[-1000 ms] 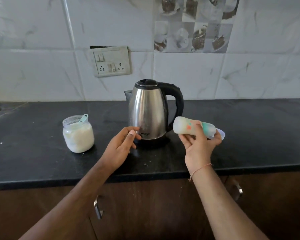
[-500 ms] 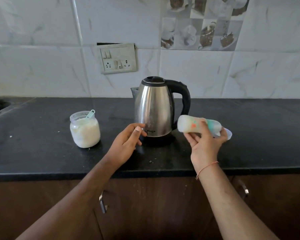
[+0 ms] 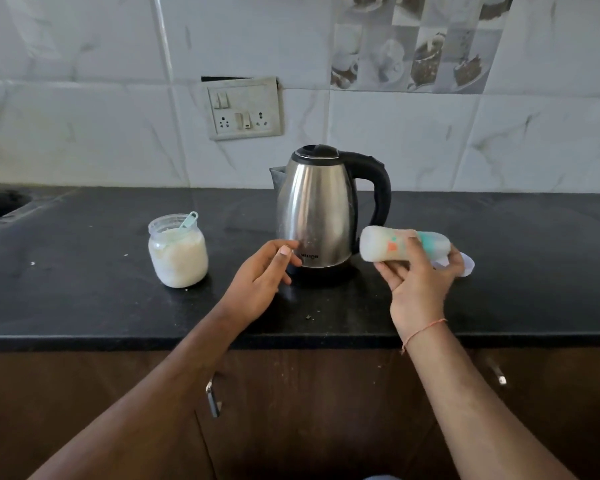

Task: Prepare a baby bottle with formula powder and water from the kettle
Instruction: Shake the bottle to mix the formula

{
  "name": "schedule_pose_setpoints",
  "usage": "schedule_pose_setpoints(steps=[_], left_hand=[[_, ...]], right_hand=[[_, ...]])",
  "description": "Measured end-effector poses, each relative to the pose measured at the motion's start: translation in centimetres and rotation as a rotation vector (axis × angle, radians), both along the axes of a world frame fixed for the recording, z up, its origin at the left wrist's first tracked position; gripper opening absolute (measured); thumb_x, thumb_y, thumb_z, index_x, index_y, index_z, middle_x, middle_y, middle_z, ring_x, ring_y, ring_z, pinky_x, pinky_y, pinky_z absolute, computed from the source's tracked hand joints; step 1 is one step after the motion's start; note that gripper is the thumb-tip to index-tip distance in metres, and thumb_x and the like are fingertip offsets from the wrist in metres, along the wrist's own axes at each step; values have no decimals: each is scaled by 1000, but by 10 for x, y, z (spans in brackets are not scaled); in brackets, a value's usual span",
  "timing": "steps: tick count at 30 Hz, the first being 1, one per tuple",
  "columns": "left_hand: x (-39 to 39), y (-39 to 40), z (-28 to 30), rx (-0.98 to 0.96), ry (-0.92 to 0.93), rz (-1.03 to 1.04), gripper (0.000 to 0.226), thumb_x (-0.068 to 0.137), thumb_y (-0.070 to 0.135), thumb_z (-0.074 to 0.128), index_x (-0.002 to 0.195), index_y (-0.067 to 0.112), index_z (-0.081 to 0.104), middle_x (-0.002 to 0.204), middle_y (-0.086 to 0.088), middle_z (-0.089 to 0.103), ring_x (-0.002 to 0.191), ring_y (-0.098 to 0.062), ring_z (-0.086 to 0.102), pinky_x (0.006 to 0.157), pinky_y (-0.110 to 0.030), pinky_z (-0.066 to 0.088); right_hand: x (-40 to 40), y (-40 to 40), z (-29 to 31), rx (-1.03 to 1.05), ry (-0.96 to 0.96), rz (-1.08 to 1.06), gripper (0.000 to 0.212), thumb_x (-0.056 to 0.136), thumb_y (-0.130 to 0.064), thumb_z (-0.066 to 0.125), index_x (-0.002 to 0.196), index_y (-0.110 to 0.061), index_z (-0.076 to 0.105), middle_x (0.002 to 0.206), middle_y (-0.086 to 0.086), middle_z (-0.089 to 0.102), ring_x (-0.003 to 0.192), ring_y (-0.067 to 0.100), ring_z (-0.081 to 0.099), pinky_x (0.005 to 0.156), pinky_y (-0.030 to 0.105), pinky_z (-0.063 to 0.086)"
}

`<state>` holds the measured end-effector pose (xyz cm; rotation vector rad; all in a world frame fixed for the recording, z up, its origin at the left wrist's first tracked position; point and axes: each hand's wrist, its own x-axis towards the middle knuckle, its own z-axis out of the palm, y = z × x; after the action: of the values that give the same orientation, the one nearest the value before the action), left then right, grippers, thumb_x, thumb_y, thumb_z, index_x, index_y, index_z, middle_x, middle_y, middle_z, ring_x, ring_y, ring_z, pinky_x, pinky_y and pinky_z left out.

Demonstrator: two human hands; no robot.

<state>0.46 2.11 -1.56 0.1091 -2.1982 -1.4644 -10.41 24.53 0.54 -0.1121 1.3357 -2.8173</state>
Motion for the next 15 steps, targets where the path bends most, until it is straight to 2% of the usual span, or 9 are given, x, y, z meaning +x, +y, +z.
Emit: schedule_pose_setpoints(steps=[3, 5, 8, 10, 13, 15], left_hand=[[0, 1, 0, -1, 0, -31, 28, 115, 39, 47, 133, 32, 67, 111, 10, 76, 89, -4, 70, 78, -19, 53], [0, 1, 1, 8, -43, -82, 30, 108, 47, 60, 134, 33, 66, 112, 8, 76, 95, -8, 72, 82, -23, 56], [2, 2, 1, -135, -123, -171, 68, 83, 67, 73, 142, 35, 62, 119, 14, 75, 100, -13, 73, 87, -25, 59], [2, 4, 2, -219, -167, -182, 77, 73, 70, 81, 141, 39, 61, 119, 18, 74, 99, -10, 73, 85, -21, 58], [2, 7, 4, -261, -186, -159, 75, 71, 66, 89, 136, 38, 63, 118, 16, 77, 103, -7, 75, 93, -29, 62], [1, 8, 5, -300, -223, -145, 62, 78, 57, 92, 130, 38, 65, 117, 16, 77, 106, -2, 74, 98, -34, 62]], right_hand=[[13, -8, -3, 351, 207, 257, 60, 91, -11, 84, 135, -35, 51, 112, 4, 79, 106, 29, 80, 69, 43, 67], [17, -13, -4, 354, 230, 248, 62, 91, -13, 85, 137, -38, 52, 107, 0, 82, 106, 25, 80, 72, 42, 67], [17, -16, 2, 309, 274, 186, 67, 93, -16, 83, 145, -43, 52, 113, -1, 81, 109, 21, 79, 77, 42, 68], [18, -21, 2, 374, 351, 168, 71, 92, -19, 85, 149, -46, 52, 115, 1, 81, 109, 21, 79, 78, 41, 68], [20, -29, -1, 472, 459, 181, 84, 86, -27, 91, 154, -52, 49, 126, 2, 77, 112, 19, 77, 86, 40, 67], [19, -33, -3, 574, 522, 192, 95, 81, -41, 93, 157, -58, 40, 128, -4, 76, 113, 15, 76, 91, 40, 66]])
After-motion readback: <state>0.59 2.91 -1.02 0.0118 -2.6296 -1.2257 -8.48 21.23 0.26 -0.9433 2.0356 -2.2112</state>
